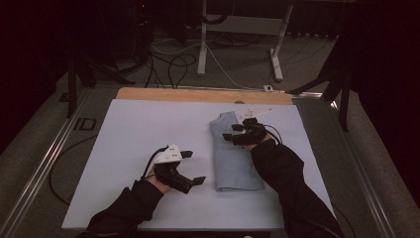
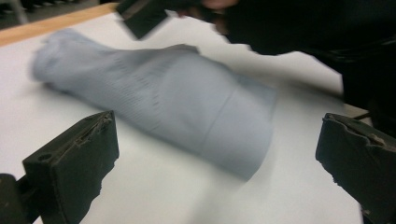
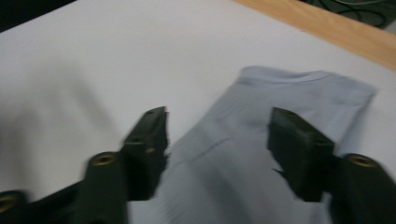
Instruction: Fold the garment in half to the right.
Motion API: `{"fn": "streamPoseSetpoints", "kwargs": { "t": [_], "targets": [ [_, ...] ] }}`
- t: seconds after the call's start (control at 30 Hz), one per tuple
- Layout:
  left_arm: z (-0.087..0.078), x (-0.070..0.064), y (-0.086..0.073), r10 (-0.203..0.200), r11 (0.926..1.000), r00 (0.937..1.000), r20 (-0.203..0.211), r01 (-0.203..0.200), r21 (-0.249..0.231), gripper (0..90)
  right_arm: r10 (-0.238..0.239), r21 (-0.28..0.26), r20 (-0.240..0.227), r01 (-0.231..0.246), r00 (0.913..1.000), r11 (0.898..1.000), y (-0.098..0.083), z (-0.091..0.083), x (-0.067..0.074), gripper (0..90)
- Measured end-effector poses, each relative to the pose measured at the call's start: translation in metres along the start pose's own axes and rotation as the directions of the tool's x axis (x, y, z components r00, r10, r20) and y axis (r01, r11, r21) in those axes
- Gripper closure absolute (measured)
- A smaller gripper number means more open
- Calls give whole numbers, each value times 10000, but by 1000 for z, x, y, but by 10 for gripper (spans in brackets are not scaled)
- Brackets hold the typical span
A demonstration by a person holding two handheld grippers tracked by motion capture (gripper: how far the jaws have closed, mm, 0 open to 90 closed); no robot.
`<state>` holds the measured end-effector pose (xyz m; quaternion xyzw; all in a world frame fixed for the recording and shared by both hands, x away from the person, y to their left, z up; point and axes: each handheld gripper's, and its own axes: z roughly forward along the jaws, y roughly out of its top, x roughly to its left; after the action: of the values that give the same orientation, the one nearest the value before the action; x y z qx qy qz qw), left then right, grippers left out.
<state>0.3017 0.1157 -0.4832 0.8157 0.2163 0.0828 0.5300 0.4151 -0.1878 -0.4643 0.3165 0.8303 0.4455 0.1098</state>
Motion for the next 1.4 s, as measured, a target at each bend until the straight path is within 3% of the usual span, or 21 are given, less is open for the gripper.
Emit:
{"fn": "streamPoseSetpoints", "kwargs": {
  "t": [0.03, 0.13, 0.2, 0.4, 0.5, 0.57, 0.77, 0.87, 1.17, 1.23, 1.33, 1.4],
  "targets": [
    [-4, 1, -3, 43, 10000, 9998, -178, -44, -54, 3, -29, 10, -87, 29, 10000, 10000, -2, -2, 4, 443],
    [-17, 6, -13, -259, 9994, 9995, -200, 254, -223, 3, -65, -40, -392, 64, 9992, 10000, -6, -8, 15, 499],
    [-27, 7, -20, -151, 9995, 9992, -380, 141, -275, 3, -138, -43, -540, 135, 9984, 9999, -9, -13, 24, 572],
    [-57, 17, -38, -178, 9982, 9961, -868, 127, -582, 3, -843, 118, -1204, 863, 9891, 9962, -22, -23, 54, 783],
    [-71, 24, -48, -455, 9976, 9921, -1172, 390, -573, 3, -1157, 350, -1349, 1214, 9841, 9920, -31, -25, 65, 897],
    [-80, 27, -56, -632, 9960, 9881, -1401, 536, -714, 3, -1321, 725, -1440, 1436, 9807, 9870, -37, -23, 69, 900],
    [-96, 33, -78, -1066, 9924, 9741, -1995, 917, -824, 3, -1645, 1030, -1936, 1868, 9672, 9770, -55, -14, 77, 900],
    [-102, 34, -81, -1234, 9898, 9701, -2090, 1052, -961, 3, -1498, 1216, -2008, 1764, 9681, 9768, -62, -7, 78, 900],
    [-109, 32, -85, -1291, 9888, 9684, -2135, 1094, -1015, 3, -1470, 1792, -2291, 1901, 9622, 9653, -77, 8, 86, 900],
    [-109, 32, -85, -1326, 9888, 9678, -2139, 1143, -960, 3, -1271, 1892, -2405, 1750, 9623, 9662, -81, 11, 88, 900],
    [-109, 32, -86, -1378, 9873, 9677, -2110, 1172, -1072, 3, -1412, 1878, -2558, 1924, 9564, 9632, -83, 13, 93, 900],
    [-110, 33, -87, -1393, 9865, 9664, -2161, 1164, -1152, 3, -1349, 1857, -2575, 1860, 9568, 9648, -85, 13, 94, 900]
  ]
}}
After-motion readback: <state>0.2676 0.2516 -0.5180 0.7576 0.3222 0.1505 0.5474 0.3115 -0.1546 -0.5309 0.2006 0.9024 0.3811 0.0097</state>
